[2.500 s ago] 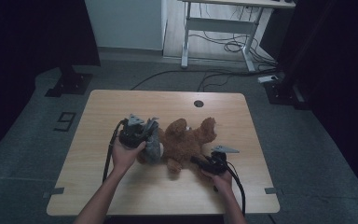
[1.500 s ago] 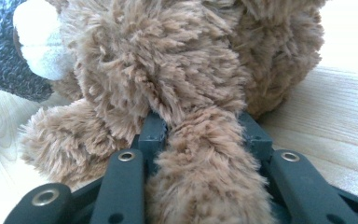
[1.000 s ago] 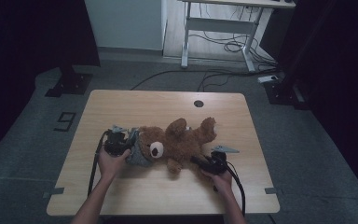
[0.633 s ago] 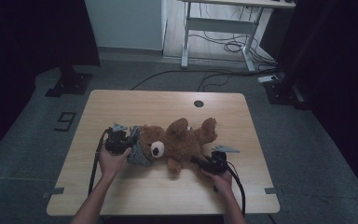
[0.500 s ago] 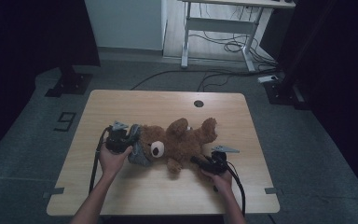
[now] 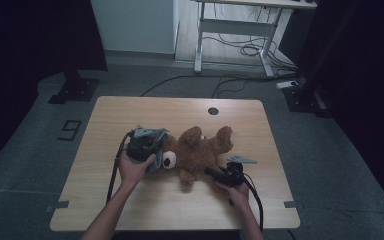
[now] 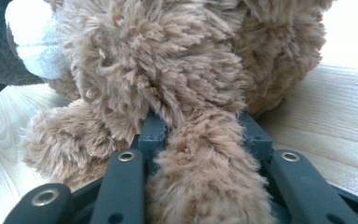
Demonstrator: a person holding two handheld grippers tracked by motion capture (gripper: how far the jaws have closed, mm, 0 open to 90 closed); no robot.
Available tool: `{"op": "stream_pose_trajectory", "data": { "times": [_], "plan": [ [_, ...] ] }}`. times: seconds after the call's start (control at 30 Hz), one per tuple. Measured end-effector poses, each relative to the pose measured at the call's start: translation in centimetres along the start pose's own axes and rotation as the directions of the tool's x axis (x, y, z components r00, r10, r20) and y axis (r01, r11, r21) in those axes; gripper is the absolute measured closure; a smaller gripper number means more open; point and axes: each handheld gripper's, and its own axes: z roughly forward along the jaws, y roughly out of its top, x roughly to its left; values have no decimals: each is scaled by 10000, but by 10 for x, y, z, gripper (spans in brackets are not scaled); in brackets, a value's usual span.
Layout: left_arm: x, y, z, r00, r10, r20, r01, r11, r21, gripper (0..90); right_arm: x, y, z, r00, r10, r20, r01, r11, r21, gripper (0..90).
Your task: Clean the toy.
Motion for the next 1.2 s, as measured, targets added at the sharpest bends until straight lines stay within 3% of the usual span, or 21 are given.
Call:
{"op": "stream_pose_trajectory", "data": {
  "times": [0.17, 0.27, 0.3, 0.33, 0.37, 0.43, 0.53, 0.63, 0.8, 0.9, 1.0, 1.13, 1.2],
  "plan": [
    [-15, 13, 3, 9991, 212, 356, -207, 9997, -140, 826, 0, 0, 0, 10000, -23, 7, 23, 10000, -29, 621],
    [-39, 27, 14, 9952, 598, 780, -582, 9981, -219, 826, 0, 0, 0, 10000, -1, -6, 1, 10000, -1, 620],
    [-39, 27, 14, 9952, 598, 780, -582, 9981, -219, 826, 0, 0, 0, 10000, 3, -7, -3, 10000, -3, 621],
    [-52, 33, 21, 9910, 650, 1167, -626, 9977, -248, 826, 0, 0, 0, 10000, 5, -11, -5, 10000, -1, 621],
    [-52, 33, 21, 9910, 650, 1167, -626, 9977, -248, 826, 0, 0, 0, 10000, 5, -11, -5, 10000, -1, 621],
    [-70, 40, 33, 9835, 762, 1638, -729, 9970, -261, 826, -1, 0, 0, 10000, 27, -36, -27, 10000, -27, 621],
    [-89, 45, 44, 9782, 1063, 1784, -1046, 9943, -192, 826, -1, 0, 0, 10000, 22, -51, -22, 10000, -18, 621],
    [-100, 45, 56, 9784, 1308, 1600, -1337, 9910, 78, 825, -1, 0, 0, 10000, 11, -50, -11, 10000, -35, 621],
    [-94, 38, 74, 9850, 1125, 1310, -1223, 9900, 698, 824, -1, 0, 0, 10000, 15, -76, -16, 10000, -38, 624],
    [-88, 35, 73, 9885, 1013, 1119, -1095, 9915, 702, 826, 0, 0, 0, 10000, -15, -39, 15, 10000, -28, 628],
    [-82, 32, 69, 9897, 1204, 779, -1263, 9890, 768, 825, 0, 0, 0, 10000, -10, -37, 10, 10000, -29, 630],
    [-61, 22, 66, 9919, 1263, 96, -1266, 9860, 1084, 824, 0, 0, 0, 10000, -40, 13, 40, 10000, -46, 632],
    [-43, 14, 62, 9973, 713, 183, -729, 9914, 1086, 824, 1, 0, 0, 10000, -61, 34, 61, 10000, -57, 633]
  ]
}}
